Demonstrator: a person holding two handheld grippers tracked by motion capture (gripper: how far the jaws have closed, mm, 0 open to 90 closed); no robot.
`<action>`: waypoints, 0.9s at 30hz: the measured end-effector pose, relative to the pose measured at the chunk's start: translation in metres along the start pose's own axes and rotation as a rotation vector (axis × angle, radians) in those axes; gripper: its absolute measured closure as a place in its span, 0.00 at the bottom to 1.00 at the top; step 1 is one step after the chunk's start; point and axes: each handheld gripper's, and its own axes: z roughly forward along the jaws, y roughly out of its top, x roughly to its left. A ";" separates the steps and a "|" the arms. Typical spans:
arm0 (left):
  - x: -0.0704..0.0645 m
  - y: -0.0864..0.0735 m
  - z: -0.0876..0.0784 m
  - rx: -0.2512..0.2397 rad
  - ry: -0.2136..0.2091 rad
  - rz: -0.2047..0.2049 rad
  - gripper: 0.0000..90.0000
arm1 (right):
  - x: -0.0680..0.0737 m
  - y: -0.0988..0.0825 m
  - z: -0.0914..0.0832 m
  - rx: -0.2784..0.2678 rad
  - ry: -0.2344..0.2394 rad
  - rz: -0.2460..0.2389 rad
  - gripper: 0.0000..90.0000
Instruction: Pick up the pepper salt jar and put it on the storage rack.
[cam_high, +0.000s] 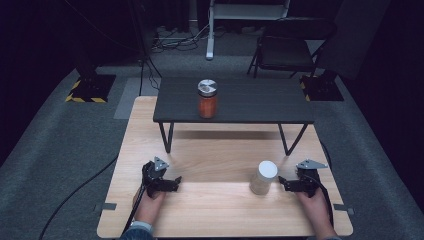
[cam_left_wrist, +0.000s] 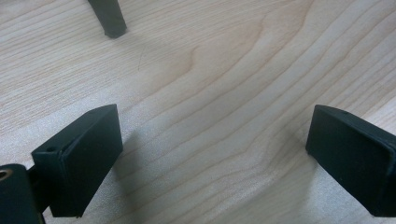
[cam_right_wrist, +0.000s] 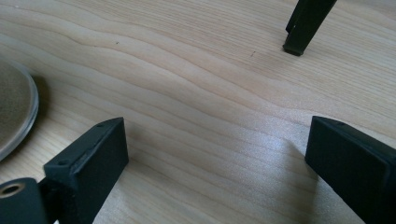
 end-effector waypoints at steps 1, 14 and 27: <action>0.000 0.000 0.000 0.000 0.000 0.000 0.04 | 0.000 0.000 0.000 0.000 0.000 0.000 0.06; 0.000 0.000 0.000 0.000 0.000 0.000 0.04 | 0.005 0.001 0.001 0.000 -0.019 0.017 0.06; 0.000 0.000 0.000 0.000 0.000 0.000 0.04 | 0.001 -0.004 -0.008 -0.047 -0.005 0.046 0.05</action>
